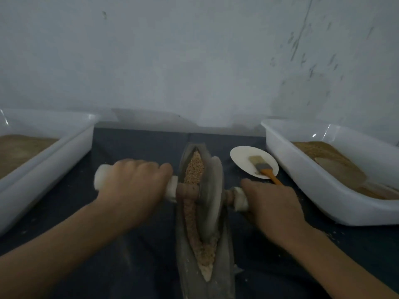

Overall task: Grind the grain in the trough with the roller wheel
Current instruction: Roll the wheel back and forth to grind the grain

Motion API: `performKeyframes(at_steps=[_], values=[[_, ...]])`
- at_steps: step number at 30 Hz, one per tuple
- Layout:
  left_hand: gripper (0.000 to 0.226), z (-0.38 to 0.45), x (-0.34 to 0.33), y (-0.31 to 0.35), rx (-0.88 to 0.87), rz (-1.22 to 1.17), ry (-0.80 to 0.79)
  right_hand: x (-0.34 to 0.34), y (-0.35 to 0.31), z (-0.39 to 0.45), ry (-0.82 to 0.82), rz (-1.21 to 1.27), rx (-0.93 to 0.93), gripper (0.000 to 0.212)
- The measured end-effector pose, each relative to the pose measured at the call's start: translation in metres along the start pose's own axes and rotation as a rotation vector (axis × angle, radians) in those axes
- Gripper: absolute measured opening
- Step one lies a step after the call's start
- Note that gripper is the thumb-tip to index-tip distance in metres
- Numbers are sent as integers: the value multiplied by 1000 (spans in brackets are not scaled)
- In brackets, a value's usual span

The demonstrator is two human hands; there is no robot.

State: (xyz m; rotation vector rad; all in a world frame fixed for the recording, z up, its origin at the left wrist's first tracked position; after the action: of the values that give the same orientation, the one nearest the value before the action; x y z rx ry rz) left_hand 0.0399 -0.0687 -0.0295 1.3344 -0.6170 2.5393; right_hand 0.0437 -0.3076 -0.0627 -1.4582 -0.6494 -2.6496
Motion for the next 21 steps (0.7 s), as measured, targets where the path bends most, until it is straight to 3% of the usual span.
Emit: performKeyframes(at_steps=[3, 7, 11, 14, 16, 18, 21], values=[[25, 45, -36, -23, 144, 10, -126, -21, 9, 43, 21, -55, -55, 28], [21, 71, -61, -44, 242, -99, -148, -26, 11, 90, 13, -105, -71, 23], [24, 39, -49, -34, 264, -134, -162, -6, 2, 74, -64, -87, -30, 20], [32, -5, -25, -18, 192, -116, -142, 25, -8, 23, 43, -122, 61, 32], [40, -30, -2, -5, 42, -139, 18, 42, -9, -3, 148, -73, 89, 42], [46, -43, 15, 1, -28, -152, 147, 44, -7, -16, 136, -25, 95, 46], [49, -28, 8, -1, 16, -45, 7, 23, -3, -3, -3, 5, 62, 52]])
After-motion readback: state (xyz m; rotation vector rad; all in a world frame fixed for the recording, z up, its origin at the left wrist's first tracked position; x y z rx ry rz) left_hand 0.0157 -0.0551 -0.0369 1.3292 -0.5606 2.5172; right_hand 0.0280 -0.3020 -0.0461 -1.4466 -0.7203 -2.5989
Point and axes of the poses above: each hand's wrist, its own z-axis towards the middle knuckle, its own x-axis out of the back of the hand, y = z × x, the point moved 4 cm from there along z, towards the middle knuckle, and after that the axes turned 7 degrees about -z, right-handed, at the moved point
